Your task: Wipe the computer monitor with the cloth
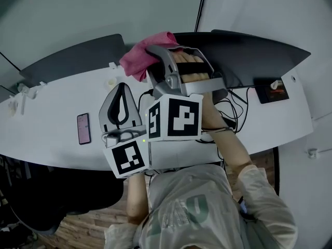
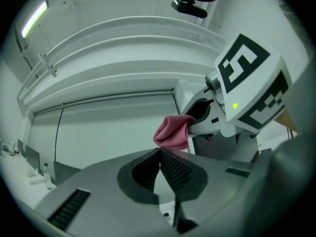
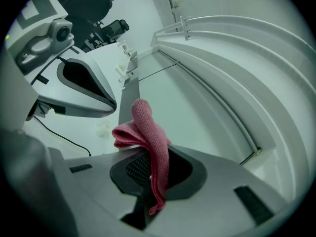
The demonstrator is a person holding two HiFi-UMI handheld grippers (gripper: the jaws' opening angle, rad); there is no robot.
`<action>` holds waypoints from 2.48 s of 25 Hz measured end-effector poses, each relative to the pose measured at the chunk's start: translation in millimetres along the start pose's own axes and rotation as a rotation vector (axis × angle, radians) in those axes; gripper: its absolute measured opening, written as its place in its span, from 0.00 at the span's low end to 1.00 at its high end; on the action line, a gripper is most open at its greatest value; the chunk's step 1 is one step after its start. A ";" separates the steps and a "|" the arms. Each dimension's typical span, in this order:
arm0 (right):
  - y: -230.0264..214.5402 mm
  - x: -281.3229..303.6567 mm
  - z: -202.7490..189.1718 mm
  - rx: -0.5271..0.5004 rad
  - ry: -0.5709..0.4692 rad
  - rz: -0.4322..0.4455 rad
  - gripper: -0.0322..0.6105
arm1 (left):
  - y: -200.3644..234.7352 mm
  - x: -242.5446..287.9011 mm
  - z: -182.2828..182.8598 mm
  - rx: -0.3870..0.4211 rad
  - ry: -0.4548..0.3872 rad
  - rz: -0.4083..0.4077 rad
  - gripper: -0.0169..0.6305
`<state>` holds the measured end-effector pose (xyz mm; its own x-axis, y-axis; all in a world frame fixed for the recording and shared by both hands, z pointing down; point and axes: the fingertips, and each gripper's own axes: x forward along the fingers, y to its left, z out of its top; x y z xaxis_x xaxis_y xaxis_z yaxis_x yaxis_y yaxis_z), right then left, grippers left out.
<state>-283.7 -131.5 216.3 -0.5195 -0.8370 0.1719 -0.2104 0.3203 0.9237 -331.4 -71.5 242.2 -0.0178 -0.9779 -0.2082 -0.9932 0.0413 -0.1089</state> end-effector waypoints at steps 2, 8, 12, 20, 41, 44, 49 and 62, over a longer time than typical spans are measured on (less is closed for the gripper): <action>5.4 2.9 0.1 0.019 0.015 0.003 0.14 | 6.0 -4.8 -6.6 0.012 0.015 0.020 0.05; 24.9 11.3 -15.4 0.111 0.089 -0.014 0.14 | 24.9 -15.2 -23.6 0.007 0.057 0.061 0.05; 48.6 16.8 -26.5 0.155 0.110 0.018 0.14 | 29.3 -17.3 -33.4 0.002 0.059 0.067 0.05; 105.4 28.4 -54.3 0.212 0.163 0.088 0.14 | 26.0 -20.7 -63.2 -0.019 0.111 0.063 0.05; 267.0 64.3 -129.7 0.219 0.310 0.313 0.14 | 25.7 -60.0 -146.1 -0.050 0.310 0.142 0.05; 282.4 64.5 -136.4 0.212 0.329 0.338 0.14 | 25.7 -67.6 -153.2 -0.058 0.331 0.151 0.05; 293.3 66.1 -141.1 0.195 0.343 0.359 0.14 | 24.1 -70.6 -158.0 -0.065 0.339 0.149 0.05; 316.2 66.9 -152.0 0.166 0.368 0.399 0.14 | 18.9 -78.0 -164.0 -0.079 0.356 0.161 0.05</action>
<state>-259.1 -153.7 571.9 -0.2692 -0.7269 0.6318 -0.1999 0.6839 0.7016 -367.7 -28.0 415.8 -0.1987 -0.9707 0.1351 -0.9801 0.1972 -0.0247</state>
